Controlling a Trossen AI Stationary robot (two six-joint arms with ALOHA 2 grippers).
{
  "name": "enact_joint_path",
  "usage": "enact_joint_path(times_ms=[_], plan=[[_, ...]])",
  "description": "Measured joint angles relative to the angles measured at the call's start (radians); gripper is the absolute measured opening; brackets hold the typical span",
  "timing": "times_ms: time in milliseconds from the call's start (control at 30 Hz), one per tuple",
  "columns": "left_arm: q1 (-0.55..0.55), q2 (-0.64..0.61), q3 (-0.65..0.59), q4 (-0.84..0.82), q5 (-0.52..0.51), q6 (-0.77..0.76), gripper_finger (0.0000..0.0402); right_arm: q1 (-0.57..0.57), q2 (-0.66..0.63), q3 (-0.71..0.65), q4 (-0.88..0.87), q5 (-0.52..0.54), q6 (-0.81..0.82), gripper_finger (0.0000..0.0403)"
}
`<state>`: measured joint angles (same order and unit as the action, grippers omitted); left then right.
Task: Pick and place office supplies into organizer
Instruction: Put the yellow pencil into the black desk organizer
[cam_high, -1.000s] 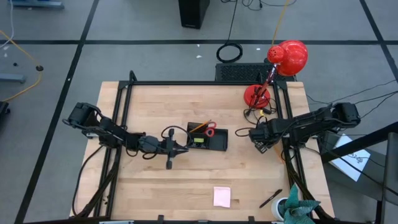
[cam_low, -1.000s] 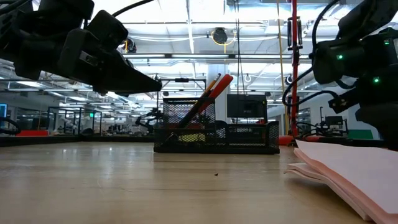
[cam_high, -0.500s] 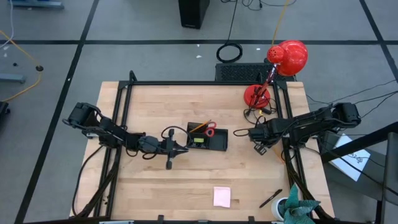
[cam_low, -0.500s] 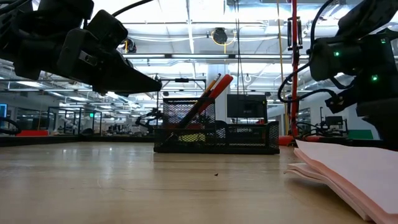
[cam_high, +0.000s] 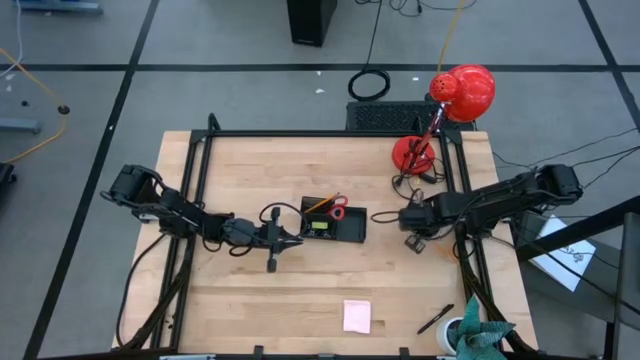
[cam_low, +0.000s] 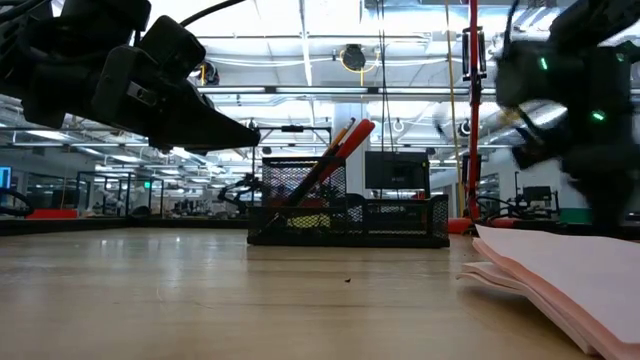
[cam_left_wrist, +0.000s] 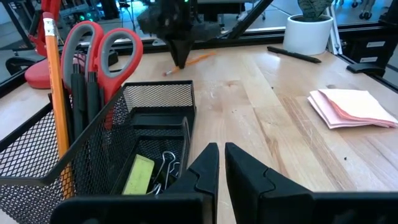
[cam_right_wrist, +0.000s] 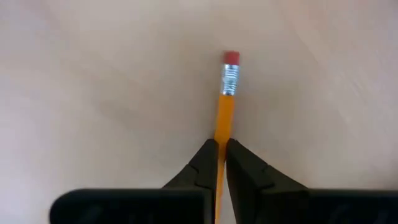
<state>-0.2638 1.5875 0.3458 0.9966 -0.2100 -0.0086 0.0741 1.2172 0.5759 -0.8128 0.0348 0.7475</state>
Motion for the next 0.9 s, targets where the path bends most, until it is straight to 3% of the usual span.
enact_joint_path(times_ms=[267, 600, 900], plan=[[0.0, 0.0, 0.0, 0.001, 0.0, -0.001, 0.0035, 0.065, -0.025, 0.018, 0.267, -0.013, -0.06, 0.0013], [0.0, 0.0, 0.011, 0.004, 0.004, -0.048, 0.0035, 0.119, -0.023, 0.016, 0.371, -0.014, -0.07, 0.0012], [-0.005, 0.0, 0.077, 0.005, 0.173, -0.059, 0.0035, 0.16, -0.024, 0.016, 0.624, -0.041, -0.165, 0.0012]])
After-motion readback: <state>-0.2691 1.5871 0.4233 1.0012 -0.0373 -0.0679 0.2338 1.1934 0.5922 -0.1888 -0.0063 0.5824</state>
